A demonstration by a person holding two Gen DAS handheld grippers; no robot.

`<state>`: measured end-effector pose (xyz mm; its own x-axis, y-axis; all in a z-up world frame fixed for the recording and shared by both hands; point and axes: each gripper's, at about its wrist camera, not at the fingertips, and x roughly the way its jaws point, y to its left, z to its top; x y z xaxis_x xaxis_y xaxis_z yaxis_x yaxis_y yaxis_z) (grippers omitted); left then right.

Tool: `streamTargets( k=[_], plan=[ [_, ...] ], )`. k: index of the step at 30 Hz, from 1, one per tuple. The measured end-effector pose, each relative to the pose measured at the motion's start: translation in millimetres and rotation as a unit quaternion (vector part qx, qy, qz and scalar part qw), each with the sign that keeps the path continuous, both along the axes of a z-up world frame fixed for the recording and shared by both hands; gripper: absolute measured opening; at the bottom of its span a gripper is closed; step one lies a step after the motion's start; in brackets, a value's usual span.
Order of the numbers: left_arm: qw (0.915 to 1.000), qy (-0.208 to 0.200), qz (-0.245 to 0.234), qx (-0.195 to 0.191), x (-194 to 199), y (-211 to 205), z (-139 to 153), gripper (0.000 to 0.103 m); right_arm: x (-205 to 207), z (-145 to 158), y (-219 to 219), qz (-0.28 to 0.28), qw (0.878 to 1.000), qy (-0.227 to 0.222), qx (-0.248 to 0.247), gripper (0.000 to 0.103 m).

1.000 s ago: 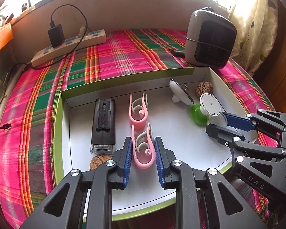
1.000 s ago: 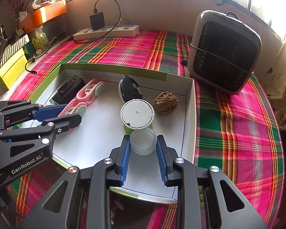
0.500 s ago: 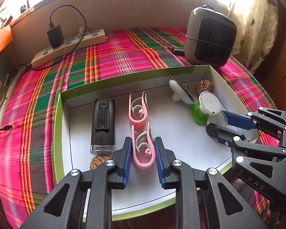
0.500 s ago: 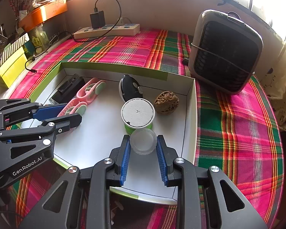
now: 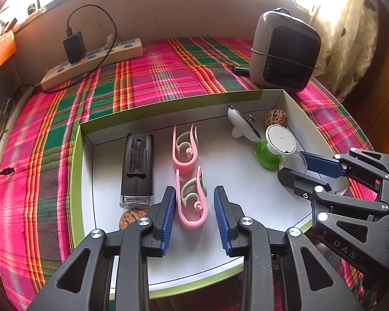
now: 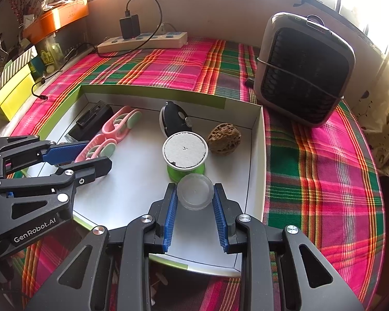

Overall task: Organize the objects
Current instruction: 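Open the right tool releasing the tealight while the left tool releases the ear hook in the box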

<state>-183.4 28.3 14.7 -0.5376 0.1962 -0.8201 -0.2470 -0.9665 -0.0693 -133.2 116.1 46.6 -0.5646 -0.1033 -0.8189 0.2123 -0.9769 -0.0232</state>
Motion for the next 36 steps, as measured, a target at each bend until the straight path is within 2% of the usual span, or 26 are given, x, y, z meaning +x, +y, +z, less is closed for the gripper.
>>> streamTargets(
  k=[12,23,36],
  plan=[
    [0.9998,0.008,0.005,0.015,8,-6,9,0.032,6,3,1,-0.005,1.000,0.006,-0.003,0.040],
    [0.9992,0.032,0.008,0.022,27,-11,28,0.032,27,17,7,-0.017,0.999,0.033,-0.016,0.040],
    [0.9976,0.053,0.012,0.043,76,-19,43,0.032,79,35,27,-0.033,0.995,0.075,-0.050,0.040]
  ],
)
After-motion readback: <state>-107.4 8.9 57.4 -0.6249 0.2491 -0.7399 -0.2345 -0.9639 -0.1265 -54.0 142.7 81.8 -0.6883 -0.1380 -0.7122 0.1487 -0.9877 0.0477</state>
